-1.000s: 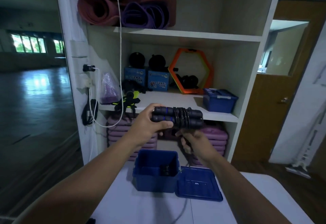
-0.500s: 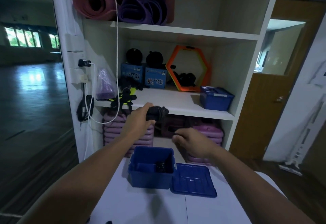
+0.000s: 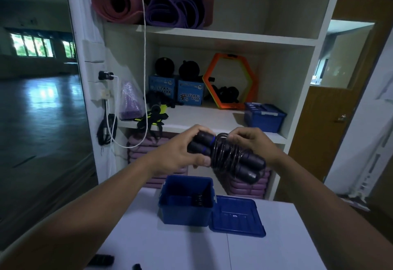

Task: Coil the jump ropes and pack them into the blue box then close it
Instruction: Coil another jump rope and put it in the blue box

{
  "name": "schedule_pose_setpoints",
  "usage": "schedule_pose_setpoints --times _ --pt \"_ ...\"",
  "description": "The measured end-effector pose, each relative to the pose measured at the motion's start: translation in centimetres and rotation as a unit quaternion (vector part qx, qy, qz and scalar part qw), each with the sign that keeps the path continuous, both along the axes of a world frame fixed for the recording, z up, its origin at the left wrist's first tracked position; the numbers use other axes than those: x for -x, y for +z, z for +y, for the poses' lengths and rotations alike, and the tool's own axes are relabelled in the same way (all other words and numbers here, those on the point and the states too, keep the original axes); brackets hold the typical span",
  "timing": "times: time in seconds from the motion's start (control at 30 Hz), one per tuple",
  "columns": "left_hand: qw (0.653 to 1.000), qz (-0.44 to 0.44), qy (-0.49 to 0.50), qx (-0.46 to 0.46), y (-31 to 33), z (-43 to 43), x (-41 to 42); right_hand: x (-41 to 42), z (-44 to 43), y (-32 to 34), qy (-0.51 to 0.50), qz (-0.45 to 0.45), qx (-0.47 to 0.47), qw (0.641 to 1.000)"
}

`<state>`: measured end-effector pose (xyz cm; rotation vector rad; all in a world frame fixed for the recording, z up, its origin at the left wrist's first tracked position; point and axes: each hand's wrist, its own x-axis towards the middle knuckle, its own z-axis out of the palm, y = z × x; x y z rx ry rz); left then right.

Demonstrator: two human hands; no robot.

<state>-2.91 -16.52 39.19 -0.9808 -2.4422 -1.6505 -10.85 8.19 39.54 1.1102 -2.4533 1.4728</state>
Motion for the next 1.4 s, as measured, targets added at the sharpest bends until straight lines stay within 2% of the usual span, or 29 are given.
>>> schedule_pose_setpoints --times 0.07,0.13,0.27,0.37,0.47,0.57,0.63,0.7,0.8,0.9,1.03,1.13,1.17,1.3,1.4 --pt "0.999 0.007 0.009 -0.046 0.9 0.0 -0.4 -0.2 -0.1 -1.6 0.030 -0.059 0.076 0.995" --pt "0.993 0.015 0.042 -0.109 1.6 0.3 -0.3 -0.8 -1.1 -3.4 -0.004 -0.145 0.130 0.981" --pt "0.970 0.042 0.187 -0.147 2.1 0.3 2.1 -1.5 -3.9 -6.3 -0.021 -0.167 0.133 0.977" --pt "0.951 0.063 0.283 -0.107 0.9 -0.3 4.5 -2.0 -4.9 -6.7 -0.029 -0.144 0.082 0.986" --pt "0.921 0.098 0.376 -0.032 -0.4 -0.6 6.1 -2.2 -4.9 -6.8 -0.028 -0.091 -0.036 0.995" --pt "0.875 0.168 0.441 0.107 -1.8 -1.1 6.7 -2.2 -4.6 -6.5 -0.044 -0.011 -0.147 0.988" --pt "0.858 0.182 0.433 0.209 -3.0 -1.4 6.9 -2.0 -4.6 -5.9 -0.051 0.066 -0.222 0.971" --pt "0.864 0.163 0.396 0.265 -3.8 -1.8 7.1 -1.7 -4.5 -4.8 -0.075 0.157 -0.281 0.944" --pt "0.915 0.094 0.284 0.271 -3.6 -2.4 6.6 -1.0 -4.0 -2.5 -0.112 0.237 -0.300 0.917" --pt "0.950 0.018 0.152 0.271 -2.5 -2.5 5.3 -0.3 -3.5 -0.6 -0.129 0.258 -0.283 0.915" --pt "0.973 -0.081 0.021 0.213 -0.5 -1.9 3.2 0.4 -3.5 0.1 -0.091 0.170 -0.194 0.962" --pt "0.984 -0.103 -0.007 0.148 0.7 -2.2 2.4 -0.1 -4.1 -0.6 -0.029 -0.032 -0.060 0.997" --pt "0.986 -0.104 -0.007 0.131 0.9 -2.5 2.3 -0.4 -4.4 -1.0 -0.017 -0.078 -0.024 0.997" --pt "0.991 -0.104 0.013 0.087 0.4 -3.1 2.1 -0.5 -5.5 -2.4 -0.019 -0.159 0.057 0.986" --pt "0.992 -0.099 0.079 0.018 -0.8 -2.8 2.7 -0.4 -5.9 -3.2 -0.064 -0.192 0.084 0.976"
